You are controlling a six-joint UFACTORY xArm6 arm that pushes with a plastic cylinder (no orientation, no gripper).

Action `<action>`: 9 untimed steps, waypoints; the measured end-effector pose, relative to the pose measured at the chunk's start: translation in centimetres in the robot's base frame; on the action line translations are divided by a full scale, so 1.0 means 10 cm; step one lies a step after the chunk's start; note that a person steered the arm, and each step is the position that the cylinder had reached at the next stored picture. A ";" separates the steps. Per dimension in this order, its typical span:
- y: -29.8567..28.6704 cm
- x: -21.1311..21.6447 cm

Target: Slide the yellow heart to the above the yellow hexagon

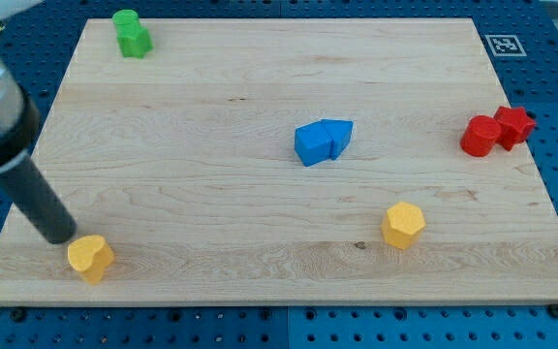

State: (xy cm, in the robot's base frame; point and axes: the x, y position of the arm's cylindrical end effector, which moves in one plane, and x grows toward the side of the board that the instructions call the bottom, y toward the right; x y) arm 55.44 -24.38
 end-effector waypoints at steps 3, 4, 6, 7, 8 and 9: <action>0.61 0.53; 0.92 0.51; 1.61 0.29; 1.65 0.26; 1.67 0.21; 1.76 0.29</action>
State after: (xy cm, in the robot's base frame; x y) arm 58.31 -6.77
